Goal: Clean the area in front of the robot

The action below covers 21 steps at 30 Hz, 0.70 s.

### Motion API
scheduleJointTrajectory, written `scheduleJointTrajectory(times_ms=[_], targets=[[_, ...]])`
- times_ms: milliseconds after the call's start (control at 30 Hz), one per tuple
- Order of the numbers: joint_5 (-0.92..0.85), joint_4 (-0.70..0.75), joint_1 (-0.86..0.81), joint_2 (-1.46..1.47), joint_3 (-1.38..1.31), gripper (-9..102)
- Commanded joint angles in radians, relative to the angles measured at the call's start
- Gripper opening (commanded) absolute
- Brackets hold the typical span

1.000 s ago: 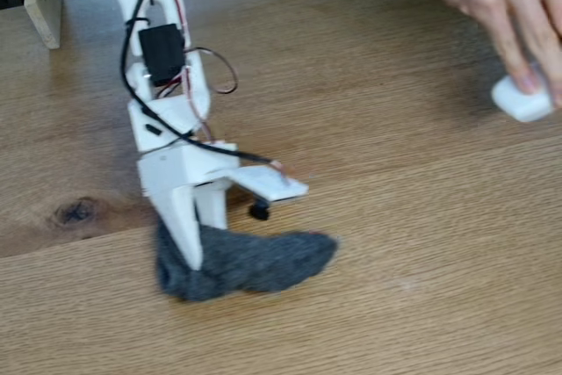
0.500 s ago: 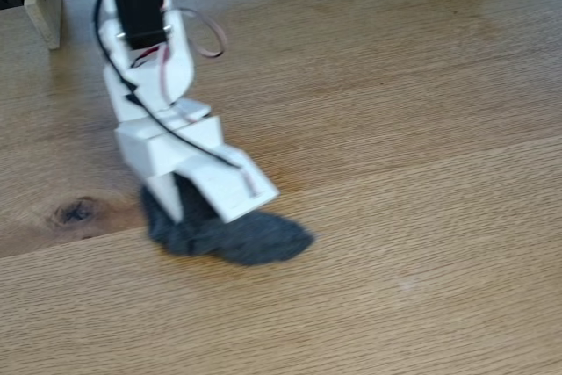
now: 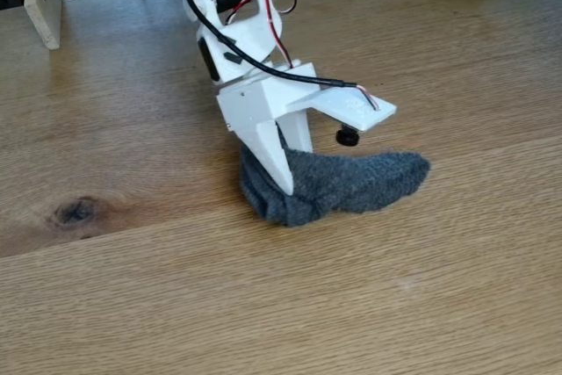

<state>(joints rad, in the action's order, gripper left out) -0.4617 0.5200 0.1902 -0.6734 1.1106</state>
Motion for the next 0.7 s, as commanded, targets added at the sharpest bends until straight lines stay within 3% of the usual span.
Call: scheduleJointTrajectory(times_ms=[0,233,333,433,667], targets=[[-0.133,-0.135,-0.161,0.029,-0.014,0],[-0.353,-0.411,-0.327,0.206,-0.028,0],[-0.356,-0.454,-0.341,0.207,-0.028,0],[-0.298,-0.314,-0.36,0.104,-0.012,0],[0.187,0.402,-0.46,-0.345,-0.012,0]])
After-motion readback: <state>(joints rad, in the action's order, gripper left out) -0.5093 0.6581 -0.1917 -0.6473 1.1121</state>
